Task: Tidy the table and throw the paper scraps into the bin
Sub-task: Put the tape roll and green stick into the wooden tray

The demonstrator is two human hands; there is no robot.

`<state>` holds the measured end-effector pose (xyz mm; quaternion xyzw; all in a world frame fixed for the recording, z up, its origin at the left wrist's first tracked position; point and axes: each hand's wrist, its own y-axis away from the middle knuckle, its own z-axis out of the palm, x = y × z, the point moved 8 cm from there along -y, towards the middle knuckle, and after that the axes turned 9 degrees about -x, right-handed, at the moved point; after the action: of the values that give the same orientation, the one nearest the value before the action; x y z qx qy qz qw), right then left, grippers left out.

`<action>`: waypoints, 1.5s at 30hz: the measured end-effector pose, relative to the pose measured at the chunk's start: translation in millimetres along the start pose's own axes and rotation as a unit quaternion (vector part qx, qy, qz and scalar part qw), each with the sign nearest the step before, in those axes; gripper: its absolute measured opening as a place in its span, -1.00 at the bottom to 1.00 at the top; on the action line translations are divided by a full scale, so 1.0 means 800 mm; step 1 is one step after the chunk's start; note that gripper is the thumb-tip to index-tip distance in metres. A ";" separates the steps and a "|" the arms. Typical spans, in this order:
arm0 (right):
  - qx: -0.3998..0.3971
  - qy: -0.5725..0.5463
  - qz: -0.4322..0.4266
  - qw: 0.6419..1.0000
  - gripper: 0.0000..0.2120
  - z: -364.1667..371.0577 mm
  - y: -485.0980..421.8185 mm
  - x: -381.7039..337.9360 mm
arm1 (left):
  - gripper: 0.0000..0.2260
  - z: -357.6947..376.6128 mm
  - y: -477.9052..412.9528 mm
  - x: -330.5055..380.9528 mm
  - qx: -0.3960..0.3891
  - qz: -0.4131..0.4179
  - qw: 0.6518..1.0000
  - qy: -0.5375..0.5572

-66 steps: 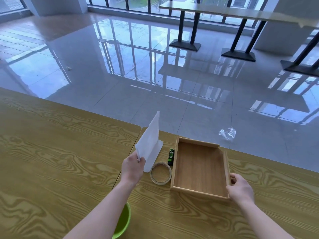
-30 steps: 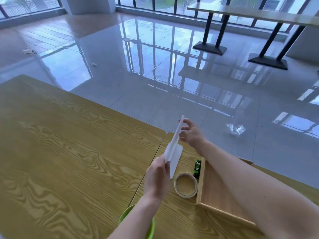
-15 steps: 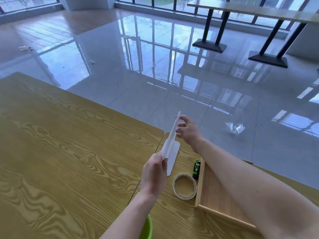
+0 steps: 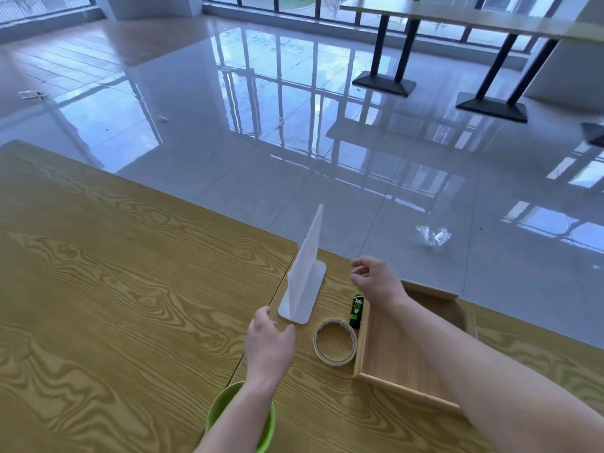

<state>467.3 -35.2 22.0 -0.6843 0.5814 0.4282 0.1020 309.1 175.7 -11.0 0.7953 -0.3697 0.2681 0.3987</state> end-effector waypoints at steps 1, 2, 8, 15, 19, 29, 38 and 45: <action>0.004 0.016 -0.003 1.000 -0.70 -0.002 0.012 0.009 | -0.46 0.003 0.005 -0.003 -0.003 -0.012 1.000 -0.005; 0.015 0.028 -0.005 0.999 -0.73 -0.005 0.024 0.019 | -0.51 0.005 0.008 -0.004 -0.004 -0.020 1.000 -0.007; 0.053 0.068 0.016 0.996 -0.80 -0.013 0.088 0.078 | -0.84 0.028 0.036 0.026 -0.004 0.027 0.999 -0.016; 0.035 0.179 -0.067 0.981 -0.79 0.011 0.056 0.039 | -0.81 0.122 0.050 0.056 -0.083 0.230 0.895 -0.373; -0.020 0.308 -0.087 0.947 -0.79 0.034 0.025 0.024 | -0.87 0.138 0.051 0.050 -0.099 0.255 0.854 -0.443; -0.079 0.479 -0.050 0.873 -0.71 0.062 -0.007 0.031 | -0.86 0.138 0.035 0.026 -0.078 0.238 0.874 -0.417; -0.087 0.504 -0.104 0.853 -0.64 0.067 -0.016 0.023 | -0.84 0.120 0.033 0.037 -0.049 0.266 0.909 -0.318; 0.009 0.330 -0.134 0.934 -0.61 0.023 0.000 0.030 | -0.88 0.111 0.051 0.059 -0.018 0.314 0.912 -0.265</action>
<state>458.1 -40.6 -6.3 -0.8579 0.4888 0.1550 -0.0329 315.3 67.3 -7.3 0.6731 -0.6969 0.1522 0.1952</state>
